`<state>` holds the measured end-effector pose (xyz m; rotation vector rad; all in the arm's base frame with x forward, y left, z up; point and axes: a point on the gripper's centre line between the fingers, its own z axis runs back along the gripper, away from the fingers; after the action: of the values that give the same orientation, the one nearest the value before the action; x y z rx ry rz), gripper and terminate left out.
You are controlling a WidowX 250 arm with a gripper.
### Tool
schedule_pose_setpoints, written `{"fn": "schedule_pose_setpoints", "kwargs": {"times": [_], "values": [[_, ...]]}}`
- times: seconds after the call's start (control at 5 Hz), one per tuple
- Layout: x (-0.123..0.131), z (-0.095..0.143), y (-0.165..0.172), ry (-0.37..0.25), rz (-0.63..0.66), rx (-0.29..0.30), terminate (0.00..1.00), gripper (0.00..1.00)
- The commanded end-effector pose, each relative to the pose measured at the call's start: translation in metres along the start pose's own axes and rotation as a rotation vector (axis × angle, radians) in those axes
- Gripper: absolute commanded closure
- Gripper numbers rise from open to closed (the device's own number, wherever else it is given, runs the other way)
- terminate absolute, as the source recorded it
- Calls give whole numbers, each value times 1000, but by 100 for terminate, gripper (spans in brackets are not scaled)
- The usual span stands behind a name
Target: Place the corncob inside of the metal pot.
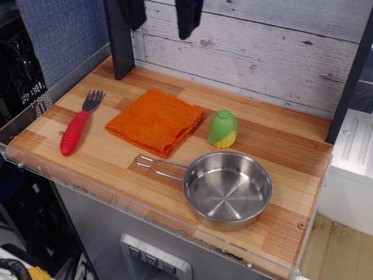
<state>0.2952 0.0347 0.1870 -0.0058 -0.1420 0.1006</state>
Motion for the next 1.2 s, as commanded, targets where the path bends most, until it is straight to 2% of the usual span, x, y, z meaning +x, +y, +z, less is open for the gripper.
{"fn": "schedule_pose_setpoints", "kwargs": {"times": [0.0, 0.2, 0.4, 0.6, 0.8, 1.0], "values": [[34, -27, -20, -44, 18, -17, 0, 0], [32, -57, -35, -17, -17, -53, 0, 0], [28, -75, -47, -14, -73, -80, 0, 0], [20, -85, -49, -49, -108, -94, 0, 0], [18, -98, -47, -89, -96, -46, 0, 0], [19, -112, -45, -91, -109, 20, 0, 0]]}}
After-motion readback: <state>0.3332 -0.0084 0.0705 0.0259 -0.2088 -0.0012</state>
